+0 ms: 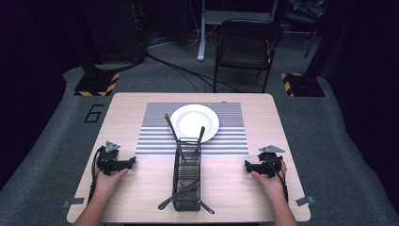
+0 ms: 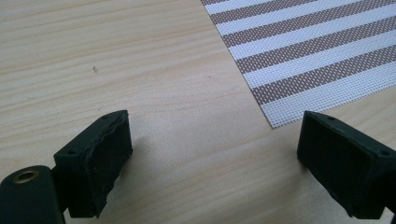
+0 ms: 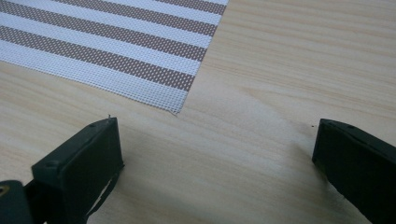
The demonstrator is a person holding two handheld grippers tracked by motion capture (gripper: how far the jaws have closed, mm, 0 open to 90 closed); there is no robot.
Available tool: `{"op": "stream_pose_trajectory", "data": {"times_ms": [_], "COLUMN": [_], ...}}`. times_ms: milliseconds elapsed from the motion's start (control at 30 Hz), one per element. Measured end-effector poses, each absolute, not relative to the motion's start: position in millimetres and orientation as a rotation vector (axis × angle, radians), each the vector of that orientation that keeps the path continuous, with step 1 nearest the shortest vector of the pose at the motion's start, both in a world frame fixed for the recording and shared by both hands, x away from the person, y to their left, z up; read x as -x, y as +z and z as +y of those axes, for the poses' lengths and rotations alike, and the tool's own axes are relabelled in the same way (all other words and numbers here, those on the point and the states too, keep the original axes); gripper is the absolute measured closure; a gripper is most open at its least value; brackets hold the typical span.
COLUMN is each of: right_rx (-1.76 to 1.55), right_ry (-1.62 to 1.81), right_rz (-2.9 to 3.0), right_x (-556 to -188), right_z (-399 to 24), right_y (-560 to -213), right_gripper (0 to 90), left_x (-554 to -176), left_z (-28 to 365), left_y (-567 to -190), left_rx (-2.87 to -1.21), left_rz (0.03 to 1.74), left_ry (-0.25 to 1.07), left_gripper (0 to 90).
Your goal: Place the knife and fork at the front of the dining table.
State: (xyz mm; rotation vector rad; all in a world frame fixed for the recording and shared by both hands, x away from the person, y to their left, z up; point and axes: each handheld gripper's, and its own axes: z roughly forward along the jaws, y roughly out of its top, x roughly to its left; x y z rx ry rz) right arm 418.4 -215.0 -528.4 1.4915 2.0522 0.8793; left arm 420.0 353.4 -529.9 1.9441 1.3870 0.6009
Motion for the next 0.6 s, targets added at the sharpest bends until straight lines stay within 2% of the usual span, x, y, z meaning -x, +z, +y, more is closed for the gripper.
{"op": "stream_pose_trajectory", "data": {"times_ms": [600], "right_rx": [-1.496], "right_ry": [0.874], "right_rz": [2.049], "right_x": [-418.9], "right_z": [-213.5], "right_y": [-528.4], "right_gripper": [0.1], "left_x": [-421.5], "left_z": [352.9], "left_y": [-530.0], "left_rx": [-1.939], "left_rz": [1.393], "left_ry": [0.605], "left_gripper": [10.2]}}
